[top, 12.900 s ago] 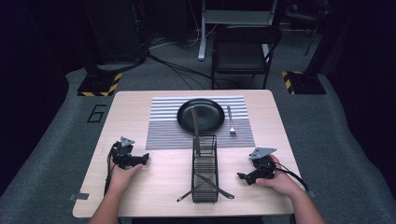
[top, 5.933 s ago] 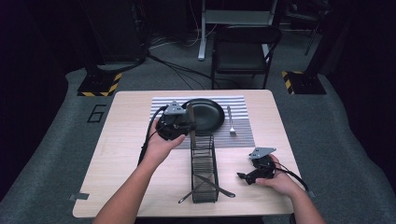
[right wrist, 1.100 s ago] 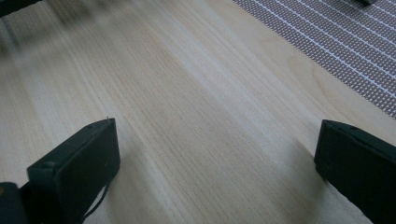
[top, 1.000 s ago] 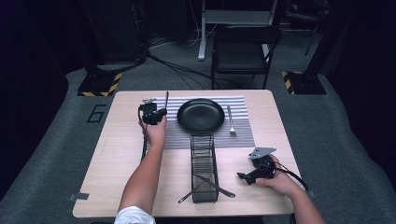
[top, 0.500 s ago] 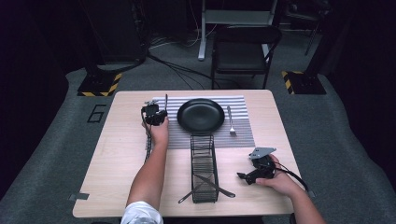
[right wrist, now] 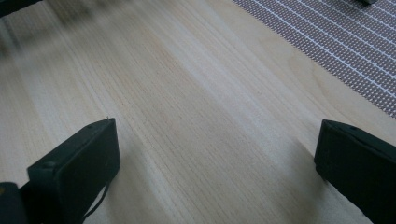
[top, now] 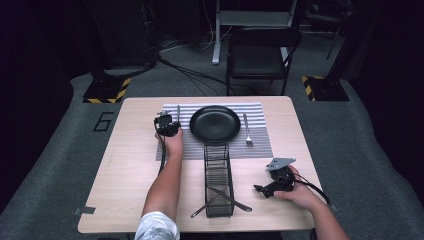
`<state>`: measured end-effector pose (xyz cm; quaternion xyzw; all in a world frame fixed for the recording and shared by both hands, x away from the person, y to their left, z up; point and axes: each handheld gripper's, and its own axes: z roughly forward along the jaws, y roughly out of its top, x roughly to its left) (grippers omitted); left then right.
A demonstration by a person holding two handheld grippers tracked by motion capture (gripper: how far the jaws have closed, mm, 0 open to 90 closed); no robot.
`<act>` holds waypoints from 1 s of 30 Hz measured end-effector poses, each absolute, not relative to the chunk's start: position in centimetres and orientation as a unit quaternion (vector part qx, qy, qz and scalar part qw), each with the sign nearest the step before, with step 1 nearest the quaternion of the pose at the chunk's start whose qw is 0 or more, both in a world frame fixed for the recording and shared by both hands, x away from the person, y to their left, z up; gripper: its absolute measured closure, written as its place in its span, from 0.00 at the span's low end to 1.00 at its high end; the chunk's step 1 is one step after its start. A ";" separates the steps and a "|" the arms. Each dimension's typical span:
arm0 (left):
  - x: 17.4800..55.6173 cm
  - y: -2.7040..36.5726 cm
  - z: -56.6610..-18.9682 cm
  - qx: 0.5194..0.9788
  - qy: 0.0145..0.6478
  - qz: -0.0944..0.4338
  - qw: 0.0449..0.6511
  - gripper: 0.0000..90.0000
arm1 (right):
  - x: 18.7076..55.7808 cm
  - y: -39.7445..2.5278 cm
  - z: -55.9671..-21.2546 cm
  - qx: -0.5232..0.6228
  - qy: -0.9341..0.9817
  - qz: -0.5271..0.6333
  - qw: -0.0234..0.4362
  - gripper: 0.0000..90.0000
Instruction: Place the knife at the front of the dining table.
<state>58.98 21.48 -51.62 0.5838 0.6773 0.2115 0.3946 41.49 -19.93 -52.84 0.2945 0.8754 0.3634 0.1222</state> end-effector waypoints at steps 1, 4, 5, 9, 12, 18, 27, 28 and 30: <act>59.0 21.5 -51.6 0.588 0.676 0.209 0.391 0.92 | 41.5 -19.9 -52.8 0.295 0.875 0.363 0.122 0.00; 59.1 21.5 -51.8 0.587 0.677 0.212 0.390 0.92 | 41.5 -19.9 -52.8 0.295 0.875 0.363 0.122 0.00; 59.1 21.5 -51.8 0.586 0.678 0.212 0.389 0.92 | 41.5 -19.9 -52.8 0.295 0.875 0.363 0.122 0.00; 59.2 21.6 -52.1 0.587 0.681 0.210 0.383 0.92 | 41.5 -19.9 -52.8 0.294 0.875 0.364 0.122 0.00; 59.2 21.8 -52.3 0.586 0.684 0.205 0.382 0.91 | 41.5 -19.9 -52.8 0.293 0.876 0.364 0.120 0.00; 59.3 21.8 -52.3 0.589 0.683 0.203 0.381 0.91 | 41.5 -19.9 -52.8 0.291 0.876 0.364 0.121 0.00; 59.2 22.1 -52.2 0.585 0.685 0.203 0.383 0.86 | 41.6 -19.9 -52.8 0.289 0.877 0.364 0.122 0.00; 59.2 22.1 -52.1 0.586 0.683 0.207 0.382 0.84 | 41.5 -19.9 -52.8 0.293 0.876 0.364 0.120 0.00; 59.1 22.2 -51.8 0.592 0.677 0.210 0.384 0.84 | 41.6 -19.9 -52.8 0.291 0.877 0.364 0.122 0.00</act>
